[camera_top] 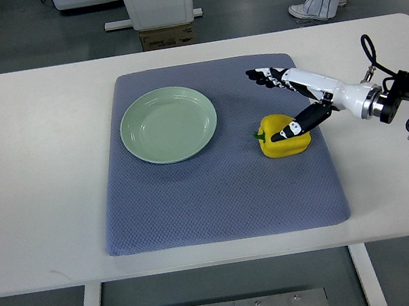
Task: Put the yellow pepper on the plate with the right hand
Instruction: 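Close the right hand's fingers around the yellow pepper, then lift the pepper and carry it over the green plate, then lower the pepper onto the plate and open the right hand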
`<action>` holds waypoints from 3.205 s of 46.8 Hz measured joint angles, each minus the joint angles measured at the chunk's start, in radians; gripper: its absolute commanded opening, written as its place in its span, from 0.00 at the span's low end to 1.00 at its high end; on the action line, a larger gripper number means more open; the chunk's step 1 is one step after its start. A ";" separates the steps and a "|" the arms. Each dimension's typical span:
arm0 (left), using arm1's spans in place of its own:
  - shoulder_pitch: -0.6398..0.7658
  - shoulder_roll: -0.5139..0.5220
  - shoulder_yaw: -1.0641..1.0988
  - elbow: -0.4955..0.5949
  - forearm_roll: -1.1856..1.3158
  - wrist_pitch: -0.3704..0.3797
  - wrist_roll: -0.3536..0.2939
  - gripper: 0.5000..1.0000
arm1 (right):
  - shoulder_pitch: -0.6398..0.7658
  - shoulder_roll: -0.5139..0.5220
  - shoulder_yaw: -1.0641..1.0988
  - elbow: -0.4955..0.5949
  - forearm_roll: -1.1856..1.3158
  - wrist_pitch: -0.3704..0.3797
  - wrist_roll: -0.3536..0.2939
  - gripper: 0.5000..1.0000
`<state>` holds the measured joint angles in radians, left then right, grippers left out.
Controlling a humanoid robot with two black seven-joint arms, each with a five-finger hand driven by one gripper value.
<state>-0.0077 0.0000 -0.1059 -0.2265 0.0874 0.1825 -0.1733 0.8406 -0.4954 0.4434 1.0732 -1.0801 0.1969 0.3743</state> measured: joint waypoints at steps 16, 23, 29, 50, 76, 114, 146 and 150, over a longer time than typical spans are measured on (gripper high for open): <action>0.000 0.000 0.000 0.000 0.000 0.000 0.000 1.00 | -0.002 0.000 -0.081 -0.032 -0.004 -0.057 0.005 0.97; 0.000 0.000 0.000 0.000 0.000 0.000 0.000 1.00 | -0.002 0.000 -0.106 -0.039 -0.006 -0.062 0.007 0.94; 0.000 0.000 0.000 0.000 0.000 0.000 0.000 1.00 | -0.002 0.003 -0.123 -0.042 -0.013 -0.076 0.008 0.93; 0.000 0.000 0.000 0.000 0.000 0.000 0.000 1.00 | -0.003 0.025 -0.168 -0.070 -0.015 -0.142 0.007 0.67; 0.000 0.000 0.000 0.000 0.000 0.000 0.000 1.00 | 0.008 0.047 -0.159 -0.115 -0.006 -0.144 -0.011 0.00; 0.000 0.000 0.000 0.000 0.000 0.000 0.000 1.00 | 0.255 0.273 -0.158 -0.156 0.051 -0.146 -0.185 0.00; 0.000 0.000 0.000 0.000 0.000 0.000 0.000 1.00 | 0.292 0.496 -0.180 -0.300 0.048 -0.153 -0.314 0.00; 0.000 0.000 0.000 0.000 0.000 0.000 0.000 1.00 | 0.288 0.496 -0.182 -0.294 0.049 -0.159 -0.343 0.00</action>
<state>-0.0076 0.0000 -0.1059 -0.2268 0.0874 0.1826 -0.1733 1.1282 0.0001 0.2609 0.7791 -1.0316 0.0381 0.0313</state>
